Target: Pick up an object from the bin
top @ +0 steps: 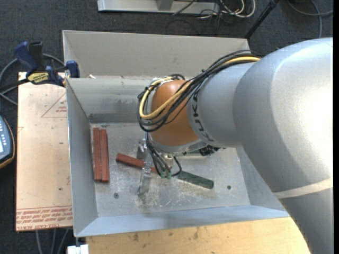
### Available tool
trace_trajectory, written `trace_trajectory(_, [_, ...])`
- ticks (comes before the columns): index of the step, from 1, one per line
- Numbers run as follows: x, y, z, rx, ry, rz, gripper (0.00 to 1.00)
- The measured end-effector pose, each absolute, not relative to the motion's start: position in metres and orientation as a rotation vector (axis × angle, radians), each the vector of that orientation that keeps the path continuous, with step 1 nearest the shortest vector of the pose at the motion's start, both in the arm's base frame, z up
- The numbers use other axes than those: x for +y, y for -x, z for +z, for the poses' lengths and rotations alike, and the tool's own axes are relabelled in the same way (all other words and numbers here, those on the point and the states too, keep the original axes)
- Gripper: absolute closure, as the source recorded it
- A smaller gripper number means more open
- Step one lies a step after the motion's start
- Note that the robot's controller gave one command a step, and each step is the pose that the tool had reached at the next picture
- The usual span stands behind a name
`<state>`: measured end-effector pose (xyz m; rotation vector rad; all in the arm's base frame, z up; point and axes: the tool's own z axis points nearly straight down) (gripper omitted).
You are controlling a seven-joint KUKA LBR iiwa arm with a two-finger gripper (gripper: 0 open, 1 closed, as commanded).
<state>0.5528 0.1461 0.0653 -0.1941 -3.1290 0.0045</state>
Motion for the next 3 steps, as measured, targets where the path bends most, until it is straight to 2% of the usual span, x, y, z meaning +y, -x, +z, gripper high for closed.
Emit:
trace_trajectory(1, [0.149,-0.555,0.070,-3.137,0.192,-0.002,1.00])
trace_trajectory(2, [0.158,-0.614,0.172,-3.146,0.221,-0.007,1.00])
trace_trajectory(3, [0.158,-0.611,0.166,-3.135,0.221,-0.001,0.00])
